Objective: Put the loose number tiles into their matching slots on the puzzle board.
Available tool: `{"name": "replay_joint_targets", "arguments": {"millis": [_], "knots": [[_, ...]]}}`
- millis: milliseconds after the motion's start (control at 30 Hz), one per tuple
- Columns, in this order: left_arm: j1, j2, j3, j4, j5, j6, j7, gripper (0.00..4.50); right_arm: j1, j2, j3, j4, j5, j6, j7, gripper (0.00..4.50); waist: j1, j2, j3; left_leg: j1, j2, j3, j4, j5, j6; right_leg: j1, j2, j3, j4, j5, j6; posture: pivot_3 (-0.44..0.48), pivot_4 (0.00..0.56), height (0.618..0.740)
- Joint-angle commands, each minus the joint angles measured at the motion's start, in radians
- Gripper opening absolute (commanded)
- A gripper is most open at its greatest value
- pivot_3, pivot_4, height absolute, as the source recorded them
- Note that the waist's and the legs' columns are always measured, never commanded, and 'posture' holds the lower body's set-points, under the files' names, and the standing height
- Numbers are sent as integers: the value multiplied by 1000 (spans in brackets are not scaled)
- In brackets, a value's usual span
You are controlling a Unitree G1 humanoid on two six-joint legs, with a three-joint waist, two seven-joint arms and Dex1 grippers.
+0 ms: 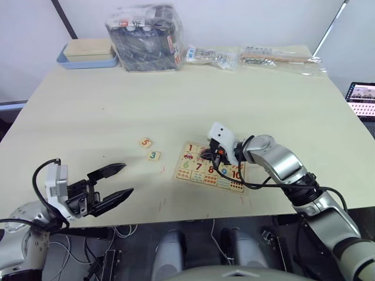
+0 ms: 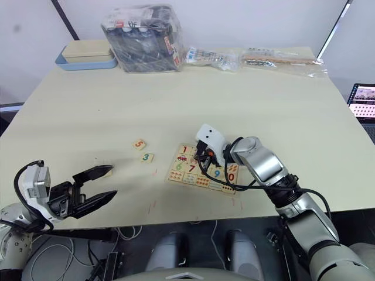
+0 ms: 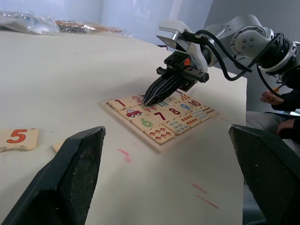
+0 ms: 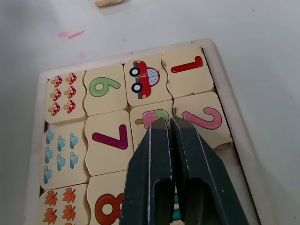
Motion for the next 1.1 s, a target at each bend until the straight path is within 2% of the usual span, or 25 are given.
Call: {"name": "replay_joint_targets", "arguments": {"millis": [33,167,333,467,500,567,633,733,767,800,900,1100], "knots": [[9,0,28,-45,-24,9,7,4500,-11,4,-27,-27,7,-20,8,117,0,0,0,0,0,0,0,0,0,0,0,0,0,0,0,0,150,740],[10,-7,38,-68,-37,31,43,4500,27,7,-88,-132,96,-42,63,117,1,0,0,0,0,0,0,0,0,0,0,0,0,0,0,0,150,740],[-12,-33,43,-64,-21,73,177,4500,157,-34,-202,-331,182,-111,80,117,17,0,0,0,0,-2,0,0,0,2,0,-1,-1,0,0,0,150,740],[-22,-36,45,-46,1,80,227,4500,262,-42,-304,-381,238,-223,94,117,25,0,0,1,0,-2,0,0,0,3,0,-2,-1,0,0,0,150,740],[-24,-30,48,-37,5,84,233,4500,305,-85,-347,-395,274,-221,136,117,25,0,0,2,0,-3,0,0,0,4,0,-2,-1,-1,1,0,150,740],[-24,-14,59,-7,15,80,231,4500,401,-170,-426,-414,290,-252,183,499,30,1,0,4,-1,-3,0,0,0,6,0,-2,-1,-3,2,0,150,740],[-24,0,75,33,24,72,224,4500,486,-218,-505,-426,316,-270,198,1216,35,0,0,5,-1,-4,0,0,0,7,0,-2,-1,-5,-1,0,150,740],[-23,23,91,102,45,53,198,4500,628,-284,-618,-433,317,-345,224,2473,36,0,0,8,-1,-3,0,0,0,9,0,-2,-2,-5,-1,0,150,740],[-27,33,93,128,52,47,182,4500,671,-298,-655,-432,323,-367,232,2748,37,1,0,10,-1,-4,-1,0,0,9,0,-1,-2,-6,0,0,150,740],[-34,48,91,161,62,38,161,4500,724,-317,-702,-428,325,-395,249,3275,38,1,1,11,-1,-4,-1,0,0,10,0,-1,-2,-6,0,0,150,740],[-69,86,85,253,88,14,112,4500,830,-346,-813,-414,358,-447,285,4472,46,2,1,13,-1,-4,-1,-1,-1,10,0,-1,-1,-6,-1,0,150,740],[-137,136,56,406,148,-52,21,4500,945,-371,-926,-378,397,-509,340,4472,48,1,0,13,-1,-4,-1,-2,-4,11,0,0,-1,-6,-1,0,150,740]]}}
